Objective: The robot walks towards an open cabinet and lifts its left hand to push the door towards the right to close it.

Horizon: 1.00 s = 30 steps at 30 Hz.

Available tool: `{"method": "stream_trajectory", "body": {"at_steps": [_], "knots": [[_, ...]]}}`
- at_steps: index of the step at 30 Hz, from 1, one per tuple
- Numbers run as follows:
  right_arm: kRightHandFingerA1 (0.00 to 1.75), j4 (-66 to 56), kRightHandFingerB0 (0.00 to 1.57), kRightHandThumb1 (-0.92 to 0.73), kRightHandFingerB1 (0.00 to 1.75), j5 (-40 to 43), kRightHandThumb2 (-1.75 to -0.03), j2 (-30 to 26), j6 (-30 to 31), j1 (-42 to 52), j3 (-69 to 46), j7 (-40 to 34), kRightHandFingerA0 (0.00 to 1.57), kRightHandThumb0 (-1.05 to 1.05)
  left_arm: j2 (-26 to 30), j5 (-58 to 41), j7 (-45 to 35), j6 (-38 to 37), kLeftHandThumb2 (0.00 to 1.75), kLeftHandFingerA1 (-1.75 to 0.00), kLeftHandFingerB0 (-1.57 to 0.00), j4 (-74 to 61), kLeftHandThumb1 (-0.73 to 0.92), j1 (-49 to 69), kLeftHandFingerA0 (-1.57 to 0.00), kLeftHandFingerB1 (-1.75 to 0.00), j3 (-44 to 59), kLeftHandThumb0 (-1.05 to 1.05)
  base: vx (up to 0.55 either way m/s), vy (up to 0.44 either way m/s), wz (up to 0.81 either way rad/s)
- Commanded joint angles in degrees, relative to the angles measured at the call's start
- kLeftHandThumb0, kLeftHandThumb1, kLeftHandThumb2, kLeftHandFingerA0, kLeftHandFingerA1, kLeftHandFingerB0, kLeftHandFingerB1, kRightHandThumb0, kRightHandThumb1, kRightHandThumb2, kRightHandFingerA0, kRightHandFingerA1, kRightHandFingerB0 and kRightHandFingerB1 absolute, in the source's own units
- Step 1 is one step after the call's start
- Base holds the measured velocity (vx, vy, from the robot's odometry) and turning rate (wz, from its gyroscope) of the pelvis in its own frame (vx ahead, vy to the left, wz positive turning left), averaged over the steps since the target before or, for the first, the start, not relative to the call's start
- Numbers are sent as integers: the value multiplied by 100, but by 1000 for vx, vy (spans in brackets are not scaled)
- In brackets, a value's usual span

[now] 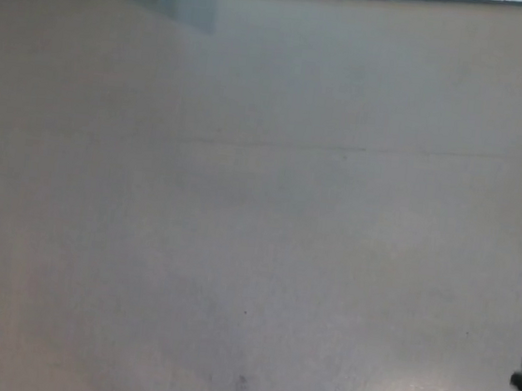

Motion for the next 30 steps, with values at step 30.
{"method": "stream_trajectory", "body": {"at_steps": [30], "knots": [[52,574,45,-72,41,664,-61,19,-809,280,-361,369,66,-31,288,-597,-569,-397,57,-52,-47,584,61,-6,-61,-46,193,-22,257,-48,6]]}}
